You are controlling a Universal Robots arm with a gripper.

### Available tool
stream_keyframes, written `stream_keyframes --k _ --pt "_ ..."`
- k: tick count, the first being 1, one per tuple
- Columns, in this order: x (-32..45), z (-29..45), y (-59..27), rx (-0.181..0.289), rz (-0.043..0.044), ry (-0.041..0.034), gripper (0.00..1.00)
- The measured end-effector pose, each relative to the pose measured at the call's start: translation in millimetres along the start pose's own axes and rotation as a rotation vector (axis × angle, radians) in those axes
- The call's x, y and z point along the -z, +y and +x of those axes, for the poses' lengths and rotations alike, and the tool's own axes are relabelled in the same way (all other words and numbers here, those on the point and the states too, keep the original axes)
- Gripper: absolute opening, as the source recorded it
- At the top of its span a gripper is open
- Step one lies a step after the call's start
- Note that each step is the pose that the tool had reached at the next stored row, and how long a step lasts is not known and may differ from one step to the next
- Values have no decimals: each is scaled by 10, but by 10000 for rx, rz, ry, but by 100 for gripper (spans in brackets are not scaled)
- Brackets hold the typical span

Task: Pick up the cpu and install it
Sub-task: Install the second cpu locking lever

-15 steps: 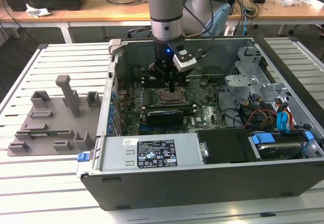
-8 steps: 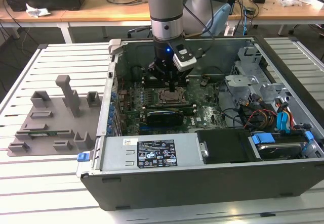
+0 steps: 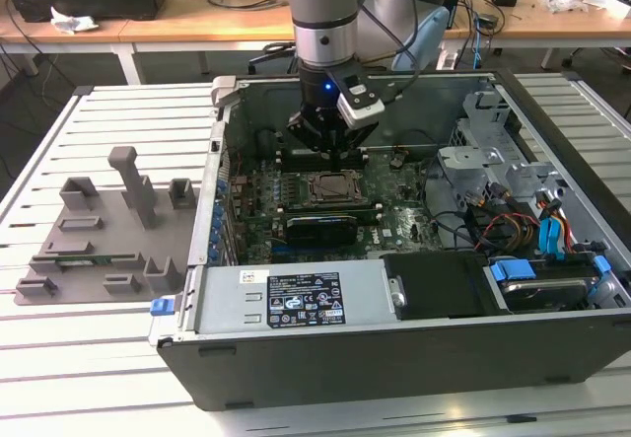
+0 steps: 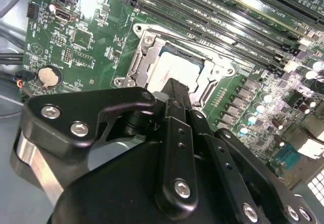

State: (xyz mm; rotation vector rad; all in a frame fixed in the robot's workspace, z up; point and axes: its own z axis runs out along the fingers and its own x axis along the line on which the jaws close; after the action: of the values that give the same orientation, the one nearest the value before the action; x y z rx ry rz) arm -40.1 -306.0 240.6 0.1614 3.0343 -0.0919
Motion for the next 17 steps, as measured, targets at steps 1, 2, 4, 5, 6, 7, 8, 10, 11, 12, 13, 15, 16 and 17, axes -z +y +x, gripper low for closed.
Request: stream_keyframes --k 1,2,4,5,6,7,8,10,11,12,13,15,16,17 --pt "0 0 0 0 0 0 11" --pt "0 0 0 0 0 0 11" --pt "1 0 -2 0 2 1 11" --pt "0 0 -4 1 2 1 11" --pt "-1 -3 -24 1 3 1 11" --pt "-2 -6 -37 0 2 1 11" --pt "-3 -8 -54 -1 2 1 11" --pt "-5 -11 -78 0 2 1 11" --pt "-6 -13 -91 0 2 1 11" --pt "-6 -13 -99 0 1 1 11" --pt "-7 -15 -114 0 2 1 11" --pt "-9 -17 -133 0 1 1 11" --pt "-9 -19 -145 1 2 1 11" --pt "-10 -20 -155 0 2 1 11"
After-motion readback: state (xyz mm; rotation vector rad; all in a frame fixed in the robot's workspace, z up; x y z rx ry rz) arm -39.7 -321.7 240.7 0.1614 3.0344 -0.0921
